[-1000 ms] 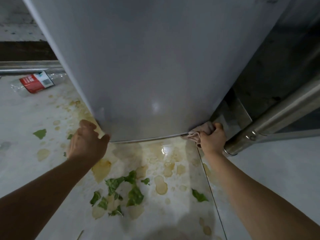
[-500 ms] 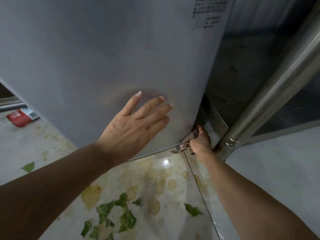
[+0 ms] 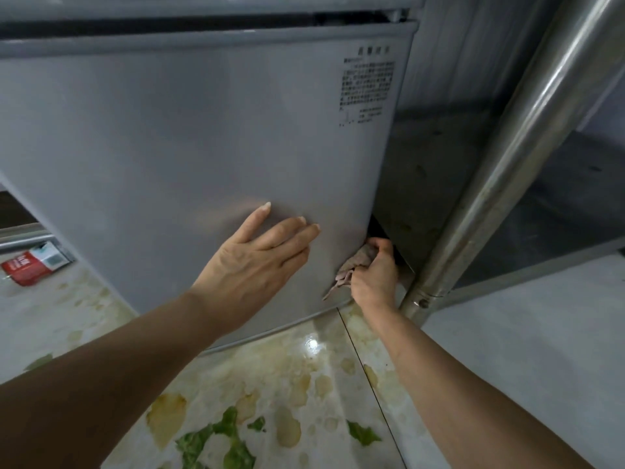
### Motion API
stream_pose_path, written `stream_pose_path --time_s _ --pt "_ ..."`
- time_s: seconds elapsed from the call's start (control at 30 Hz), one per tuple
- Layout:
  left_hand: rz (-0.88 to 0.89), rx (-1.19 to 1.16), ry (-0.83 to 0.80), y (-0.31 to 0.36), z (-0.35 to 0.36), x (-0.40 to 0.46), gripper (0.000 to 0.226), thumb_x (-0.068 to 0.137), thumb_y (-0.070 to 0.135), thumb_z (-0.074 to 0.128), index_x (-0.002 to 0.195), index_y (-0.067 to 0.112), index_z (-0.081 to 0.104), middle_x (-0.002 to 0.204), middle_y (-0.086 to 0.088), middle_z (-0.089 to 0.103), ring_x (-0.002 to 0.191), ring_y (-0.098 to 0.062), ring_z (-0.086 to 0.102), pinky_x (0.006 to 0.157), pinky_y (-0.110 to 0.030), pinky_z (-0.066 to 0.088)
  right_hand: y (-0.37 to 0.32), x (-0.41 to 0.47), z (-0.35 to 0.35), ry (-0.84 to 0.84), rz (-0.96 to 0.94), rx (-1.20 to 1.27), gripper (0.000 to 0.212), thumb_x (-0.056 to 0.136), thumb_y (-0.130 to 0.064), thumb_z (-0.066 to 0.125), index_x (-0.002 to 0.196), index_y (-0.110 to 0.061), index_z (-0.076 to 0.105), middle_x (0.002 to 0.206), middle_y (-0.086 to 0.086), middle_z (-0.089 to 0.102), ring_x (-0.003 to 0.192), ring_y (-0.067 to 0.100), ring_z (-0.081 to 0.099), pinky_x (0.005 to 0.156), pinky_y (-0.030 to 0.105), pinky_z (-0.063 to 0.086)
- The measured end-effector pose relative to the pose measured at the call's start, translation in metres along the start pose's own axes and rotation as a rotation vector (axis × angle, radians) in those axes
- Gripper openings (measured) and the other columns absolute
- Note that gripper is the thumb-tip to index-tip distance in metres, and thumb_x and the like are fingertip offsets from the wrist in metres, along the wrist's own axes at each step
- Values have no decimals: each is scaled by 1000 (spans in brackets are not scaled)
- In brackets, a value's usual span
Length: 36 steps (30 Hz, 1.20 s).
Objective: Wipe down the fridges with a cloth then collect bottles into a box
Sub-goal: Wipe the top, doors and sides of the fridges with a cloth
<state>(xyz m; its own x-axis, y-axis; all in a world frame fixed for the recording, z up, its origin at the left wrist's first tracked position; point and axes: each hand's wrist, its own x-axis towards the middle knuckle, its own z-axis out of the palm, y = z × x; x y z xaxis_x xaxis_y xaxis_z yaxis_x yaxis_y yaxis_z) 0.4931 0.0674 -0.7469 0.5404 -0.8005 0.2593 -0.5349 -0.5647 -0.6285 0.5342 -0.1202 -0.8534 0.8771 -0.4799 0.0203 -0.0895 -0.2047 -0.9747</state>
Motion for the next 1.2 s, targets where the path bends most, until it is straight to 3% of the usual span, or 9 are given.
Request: stream_pose_path --time_s 0.1,0.23,0.37,0.5,0.67,0.83,0.97,1.07,1.2 --pt "8 -28 65 -12 -21 14 38 84 11 36 110 13 64 127 -6 58 108 -24 58 108 -48 31 -27 0 0 80 -54 84 52 67 21 41 102 -17 48 84 -4 56 67 -3 59 54 1 40" --pt "-66 6 182 -40 -55 35 39 86 7 30 110 11 61 133 -10 53 120 -30 49 109 -51 17 -60 1 -11 106 -107 105 52 69 20 45 105 -17 49 84 -15 51 72 -1 57 66 5 43" --pt "-175 59 305 -71 -85 51 40 84 6 31 115 10 56 142 -12 44 130 -33 30 110 -54 6 -100 5 -19 121 -146 130 48 72 18 50 107 -15 51 97 -3 56 97 19 58 92 35 51" --pt "-229 101 320 -96 -101 57 41 82 6 33 117 10 55 146 -11 39 132 -33 27 108 -57 9 -147 8 -27 150 -186 187 42 78 14 48 102 -20 49 98 1 57 97 23 60 87 47 54" --pt "-189 135 281 -106 -106 55 45 84 13 31 118 16 59 146 -7 41 131 -32 37 106 -58 23 -197 8 -37 155 -262 260 43 81 13 52 89 -29 46 88 -6 56 88 19 61 86 46 54" --pt "-136 104 240 -107 -118 55 43 72 14 55 114 16 64 140 -8 49 124 -32 48 102 -57 33 -230 8 -40 208 -288 289 42 80 12 55 107 -20 46 94 -5 56 96 21 60 89 44 53" --pt "-76 107 180 -116 -130 56 52 62 14 68 113 15 67 137 -9 52 118 -31 54 99 -59 37 -243 7 -42 266 -283 325 39 81 12 56 99 -20 44 89 -5 55 93 22 61 88 41 53" --pt "-59 99 153 -121 -137 57 52 57 16 75 109 15 68 133 -8 55 113 -30 56 98 -59 37 -250 5 -45 330 -368 314 37 80 9 61 95 -20 45 90 -1 59 89 18 63 81 28 54" --pt "-24 92 185 -125 -145 59 38 67 12 50 100 15 67 126 -8 59 107 -28 59 98 -58 37 -273 9 -48 370 -480 276 31 82 7 60 97 -17 49 84 -11 53 75 1 56 63 -1 41"
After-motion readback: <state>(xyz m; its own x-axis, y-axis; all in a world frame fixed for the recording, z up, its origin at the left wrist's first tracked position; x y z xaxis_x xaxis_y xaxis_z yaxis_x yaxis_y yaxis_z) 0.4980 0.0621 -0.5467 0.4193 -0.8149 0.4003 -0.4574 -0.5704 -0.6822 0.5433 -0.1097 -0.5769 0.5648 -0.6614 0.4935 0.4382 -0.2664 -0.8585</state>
